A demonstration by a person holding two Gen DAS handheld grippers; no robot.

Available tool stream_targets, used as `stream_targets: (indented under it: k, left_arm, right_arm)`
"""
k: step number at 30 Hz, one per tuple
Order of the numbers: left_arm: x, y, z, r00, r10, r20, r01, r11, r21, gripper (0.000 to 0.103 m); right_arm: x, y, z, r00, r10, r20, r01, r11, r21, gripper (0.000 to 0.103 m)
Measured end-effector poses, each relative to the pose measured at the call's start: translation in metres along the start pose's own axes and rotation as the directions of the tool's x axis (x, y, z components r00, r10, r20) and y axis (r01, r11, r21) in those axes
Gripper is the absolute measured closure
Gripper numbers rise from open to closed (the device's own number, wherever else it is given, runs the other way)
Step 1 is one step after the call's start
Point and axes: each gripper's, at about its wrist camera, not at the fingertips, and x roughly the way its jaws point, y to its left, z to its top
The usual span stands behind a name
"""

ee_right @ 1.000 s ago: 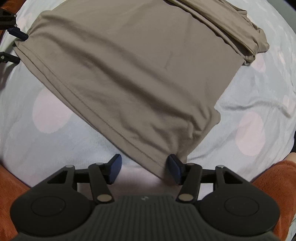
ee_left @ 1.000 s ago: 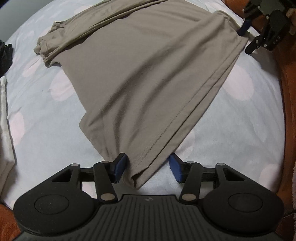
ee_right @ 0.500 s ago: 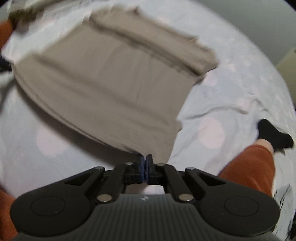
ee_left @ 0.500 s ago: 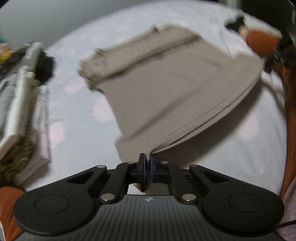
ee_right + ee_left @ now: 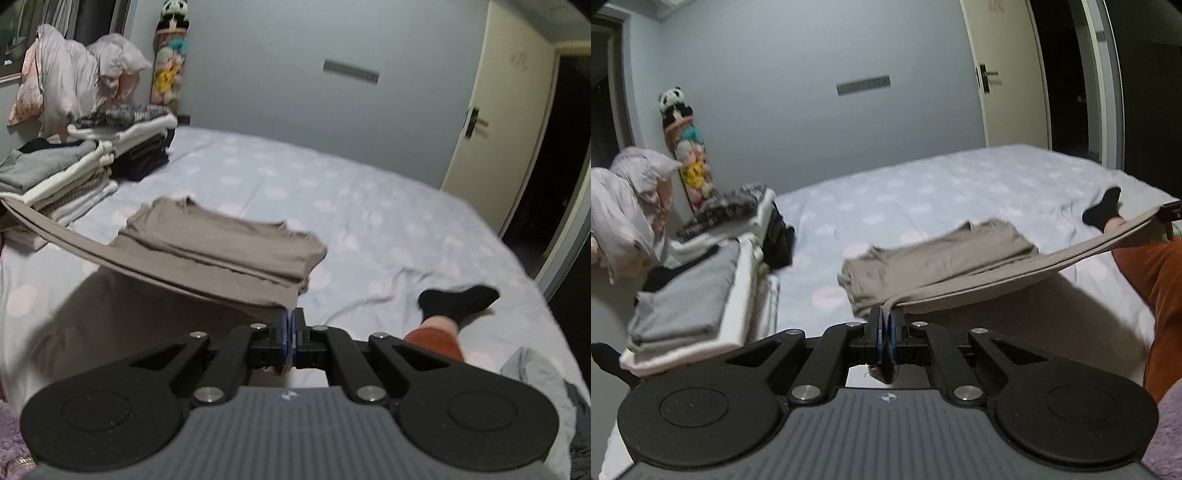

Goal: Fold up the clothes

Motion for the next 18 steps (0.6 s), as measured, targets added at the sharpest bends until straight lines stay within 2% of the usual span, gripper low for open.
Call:
stream_targets:
  k: [8,18]
  left_arm:
    - [-0.038,0.005,0.012,0.998,0.022,0.059,-0.022,1.0,0.004,0.098]
    - [-0.077,0.005,0.032,0.99,-0.005,0.138,-0.001,0.999,0.046,0.098]
  right_arm:
    - [-0.044,0.007,0.003,0.997,-0.01,0.077,0.013,0.999,-0.049,0.101]
    - [-0.1,0.003,0.01,0.99,0.015,0.137,-0.008,0.999,-0.054,0.101]
